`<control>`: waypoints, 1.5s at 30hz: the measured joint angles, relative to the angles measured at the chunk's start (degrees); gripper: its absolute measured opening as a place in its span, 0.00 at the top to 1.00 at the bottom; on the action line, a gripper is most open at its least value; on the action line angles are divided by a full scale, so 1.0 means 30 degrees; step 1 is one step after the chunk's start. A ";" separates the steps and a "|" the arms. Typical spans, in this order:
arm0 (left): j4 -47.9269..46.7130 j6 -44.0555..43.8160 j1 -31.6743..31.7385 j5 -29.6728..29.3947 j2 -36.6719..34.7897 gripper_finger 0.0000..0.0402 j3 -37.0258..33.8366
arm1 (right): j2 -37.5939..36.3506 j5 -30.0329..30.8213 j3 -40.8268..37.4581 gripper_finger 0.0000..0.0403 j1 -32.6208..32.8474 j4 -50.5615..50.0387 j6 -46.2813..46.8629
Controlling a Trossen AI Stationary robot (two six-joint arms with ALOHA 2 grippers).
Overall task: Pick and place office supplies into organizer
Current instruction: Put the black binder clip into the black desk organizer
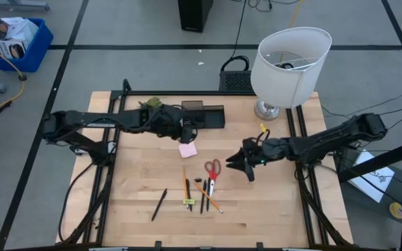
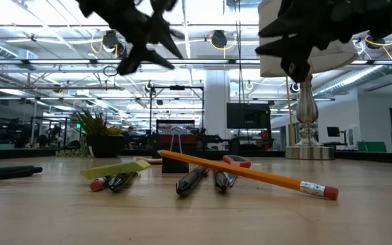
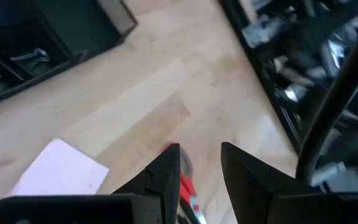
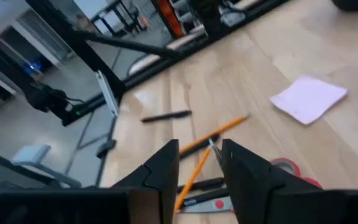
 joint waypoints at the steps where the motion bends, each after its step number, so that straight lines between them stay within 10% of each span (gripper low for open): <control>1: -0.0287 0.0253 -0.0254 -0.0163 -0.0364 0.70 0.0000 | 0.0442 0.0007 0.0000 0.69 0.0118 0.0265 -0.0220; 19: -0.5433 0.1108 -0.1562 -0.2466 -0.3418 0.70 0.0025 | 0.8490 -0.0975 0.5058 0.55 -0.0050 -0.0467 -0.6142; 45: -0.6901 0.2331 -0.1535 -0.1624 -0.3809 0.70 0.0000 | 1.3182 -0.1551 0.8765 0.57 -0.0172 -0.0785 -0.7754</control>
